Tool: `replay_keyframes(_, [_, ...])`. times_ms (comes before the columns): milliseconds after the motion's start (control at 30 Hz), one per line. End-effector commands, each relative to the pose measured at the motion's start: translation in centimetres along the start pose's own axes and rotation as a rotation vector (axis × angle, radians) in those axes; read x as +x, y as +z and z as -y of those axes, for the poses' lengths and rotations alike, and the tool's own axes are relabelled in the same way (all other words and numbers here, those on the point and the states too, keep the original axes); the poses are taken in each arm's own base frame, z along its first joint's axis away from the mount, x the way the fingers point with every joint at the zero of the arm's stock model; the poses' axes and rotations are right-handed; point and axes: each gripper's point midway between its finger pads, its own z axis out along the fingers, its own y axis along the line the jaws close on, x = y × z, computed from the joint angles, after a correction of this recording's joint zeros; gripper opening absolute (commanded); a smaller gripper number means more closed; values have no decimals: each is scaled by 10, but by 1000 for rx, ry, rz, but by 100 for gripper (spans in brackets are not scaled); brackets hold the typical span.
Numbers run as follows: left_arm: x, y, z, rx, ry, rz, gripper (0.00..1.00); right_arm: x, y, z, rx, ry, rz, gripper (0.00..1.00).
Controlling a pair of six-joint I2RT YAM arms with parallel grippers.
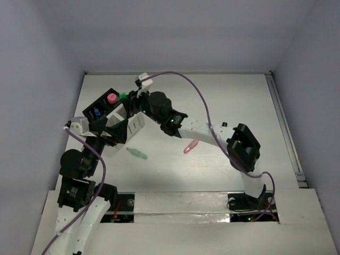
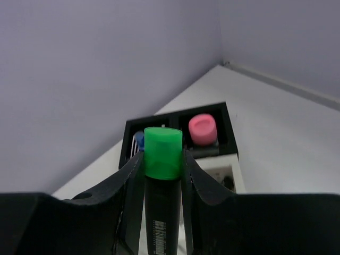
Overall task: Sort the stationery into containers
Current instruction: Pick up the pen from the center of the board, then place the pen in the storage box, then pick up the pen from the center of the board.
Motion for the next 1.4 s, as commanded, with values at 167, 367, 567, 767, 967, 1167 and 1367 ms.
replay_keyframes(167, [-13,-3,7,34,9,53,99,-45,56,15,20,42,291,16])
replay_keyframes(367, [-13,-3,7,31,9,56,99,-22,82,26,43,35,279,16])
replay_keyframes(567, [-13,-3,7,32,9,54,99,5,79,36,66,48,251,19])
replay_keyframes(767, [-11,-1,7,33,9,47,99,4,72,33,49,40,245,41])
replay_keyframes(967, [-11,0,6,31,7,46,99,-17,60,27,31,31,258,64])
replay_keyframes(1167, [-12,-1,7,34,7,50,99,-51,17,42,103,-1,270,58])
replay_keyframes(1367, [-12,-5,14,66,5,52,99,-4,-63,160,458,62,-16,15])
